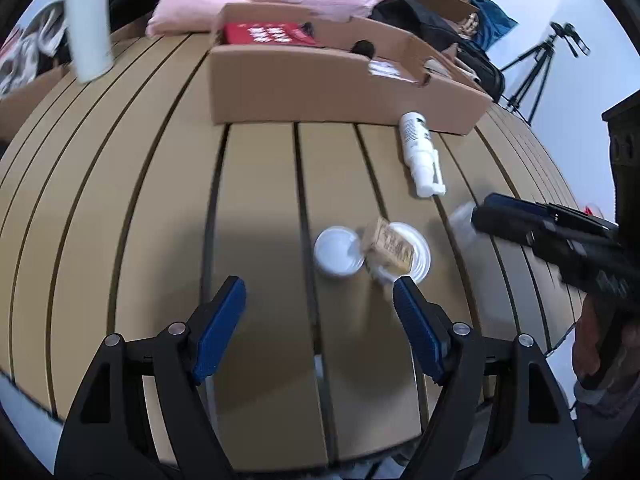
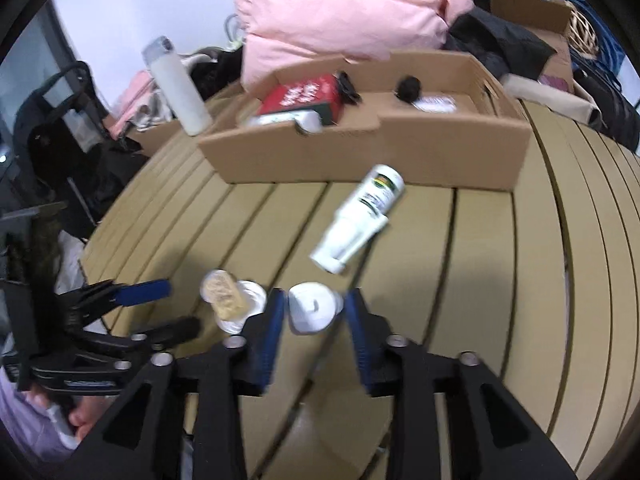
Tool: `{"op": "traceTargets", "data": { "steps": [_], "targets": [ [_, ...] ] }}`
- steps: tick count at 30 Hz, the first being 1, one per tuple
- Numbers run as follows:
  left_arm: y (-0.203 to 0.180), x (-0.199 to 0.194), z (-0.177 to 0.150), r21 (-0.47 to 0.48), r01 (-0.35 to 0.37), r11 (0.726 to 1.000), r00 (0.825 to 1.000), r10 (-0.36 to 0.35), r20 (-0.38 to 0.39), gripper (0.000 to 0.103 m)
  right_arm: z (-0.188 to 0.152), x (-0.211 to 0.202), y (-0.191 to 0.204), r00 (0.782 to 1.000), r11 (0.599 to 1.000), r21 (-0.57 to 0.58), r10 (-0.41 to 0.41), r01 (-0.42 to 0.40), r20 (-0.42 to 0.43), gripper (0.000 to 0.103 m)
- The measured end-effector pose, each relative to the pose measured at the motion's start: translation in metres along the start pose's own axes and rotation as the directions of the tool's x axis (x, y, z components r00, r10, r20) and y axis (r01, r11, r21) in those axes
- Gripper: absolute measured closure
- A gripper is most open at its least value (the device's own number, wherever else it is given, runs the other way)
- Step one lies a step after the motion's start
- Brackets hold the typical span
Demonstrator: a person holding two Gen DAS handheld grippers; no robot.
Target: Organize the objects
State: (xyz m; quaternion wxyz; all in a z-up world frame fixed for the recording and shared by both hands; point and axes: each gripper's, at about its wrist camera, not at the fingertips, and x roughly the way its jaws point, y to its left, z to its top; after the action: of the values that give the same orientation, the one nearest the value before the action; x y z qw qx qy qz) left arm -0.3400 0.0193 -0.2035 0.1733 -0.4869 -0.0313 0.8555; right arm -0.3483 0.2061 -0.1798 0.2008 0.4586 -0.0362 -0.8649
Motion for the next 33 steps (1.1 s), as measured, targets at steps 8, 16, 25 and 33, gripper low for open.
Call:
{"op": "traceTargets", "data": {
  "steps": [8, 16, 25, 33],
  "targets": [
    [-0.004, 0.010, 0.013, 0.059, 0.021, 0.998, 1.000, -0.022, 0.014, 0.073, -0.012, -0.001, 0.005, 1.000, 1.000, -0.012, -0.017, 0.017, -0.003, 0.035],
    [0.007, 0.002, 0.009, 0.001, 0.013, 1.000, 1.000, -0.013, 0.008, 0.097, -0.015, 0.013, 0.046, 1.000, 0.977, -0.214, -0.010, 0.010, 0.001, 0.035],
    [0.019, -0.009, 0.009, -0.072, 0.040, 0.997, 0.999, -0.038, 0.027, 0.097, 0.007, 0.054, 0.060, 0.997, 0.954, -0.296, -0.065, 0.052, -0.036, 0.059],
    [0.019, 0.010, 0.020, -0.110, 0.046, 0.993, 0.997, -0.052, -0.052, 0.097, 0.034, 0.074, 0.043, 0.955, 0.980, -0.198, -0.053, -0.006, -0.290, 0.059]
  ]
}}
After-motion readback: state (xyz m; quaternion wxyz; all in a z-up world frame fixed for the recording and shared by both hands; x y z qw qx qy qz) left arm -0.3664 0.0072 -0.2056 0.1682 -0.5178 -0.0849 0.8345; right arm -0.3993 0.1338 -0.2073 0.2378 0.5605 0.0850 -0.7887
